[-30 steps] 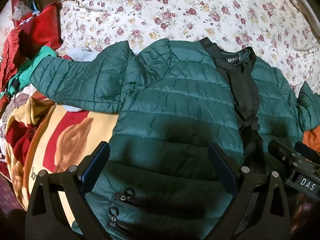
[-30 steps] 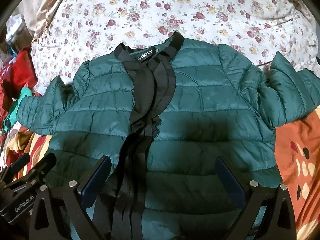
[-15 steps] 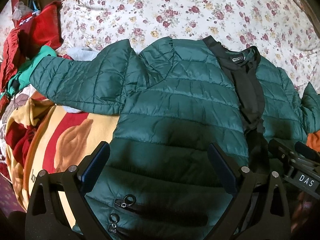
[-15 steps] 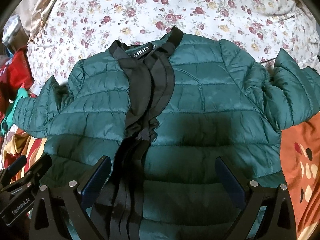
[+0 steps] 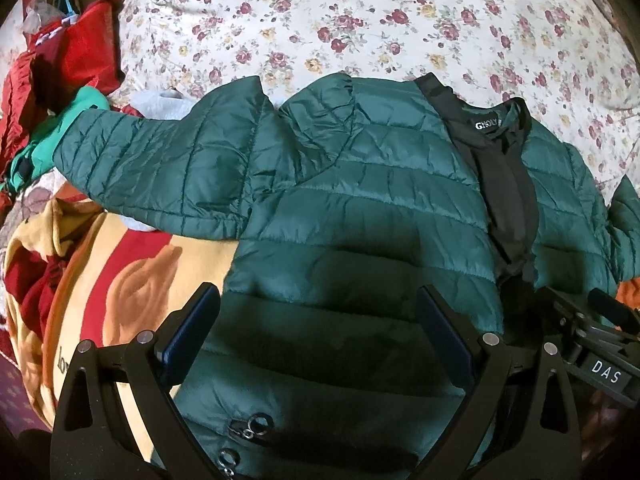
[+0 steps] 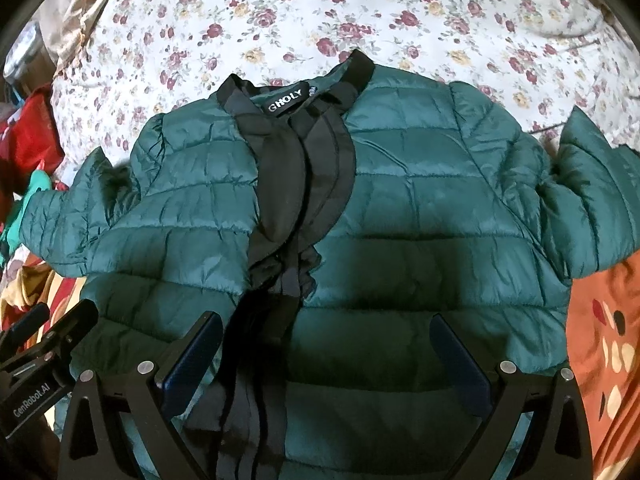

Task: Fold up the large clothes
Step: 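Grasp the jacket sleeve with the left gripper and lift it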

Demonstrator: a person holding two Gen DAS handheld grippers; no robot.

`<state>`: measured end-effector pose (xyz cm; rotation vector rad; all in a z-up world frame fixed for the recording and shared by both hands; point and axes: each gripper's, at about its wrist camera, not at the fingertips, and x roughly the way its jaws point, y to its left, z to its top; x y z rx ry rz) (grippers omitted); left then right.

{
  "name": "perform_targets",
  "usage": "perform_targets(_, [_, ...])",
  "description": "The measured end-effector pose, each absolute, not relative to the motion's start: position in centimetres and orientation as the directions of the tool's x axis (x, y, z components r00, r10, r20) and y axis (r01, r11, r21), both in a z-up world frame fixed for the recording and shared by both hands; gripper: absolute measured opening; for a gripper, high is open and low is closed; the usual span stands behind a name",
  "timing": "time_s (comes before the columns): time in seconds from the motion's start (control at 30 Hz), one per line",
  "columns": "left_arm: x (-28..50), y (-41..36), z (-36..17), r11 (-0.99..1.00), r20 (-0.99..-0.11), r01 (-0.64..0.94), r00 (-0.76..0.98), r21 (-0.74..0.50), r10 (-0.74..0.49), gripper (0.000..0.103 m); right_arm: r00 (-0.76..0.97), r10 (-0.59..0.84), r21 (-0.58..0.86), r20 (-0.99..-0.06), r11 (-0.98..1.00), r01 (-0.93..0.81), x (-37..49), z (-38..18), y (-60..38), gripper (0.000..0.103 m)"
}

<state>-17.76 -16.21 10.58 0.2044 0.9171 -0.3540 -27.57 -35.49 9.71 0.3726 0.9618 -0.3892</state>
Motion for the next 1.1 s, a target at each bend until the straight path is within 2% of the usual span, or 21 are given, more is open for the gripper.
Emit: perform_targets(1.1, [-10.2,-9.2,11.3,0.973,-0.785,0.221,0.614,0.073,-0.08,0.099,0.521,-0.077,0.172,-0.85,0.895,0.412,-20.5,8.1,-32.5,0.103])
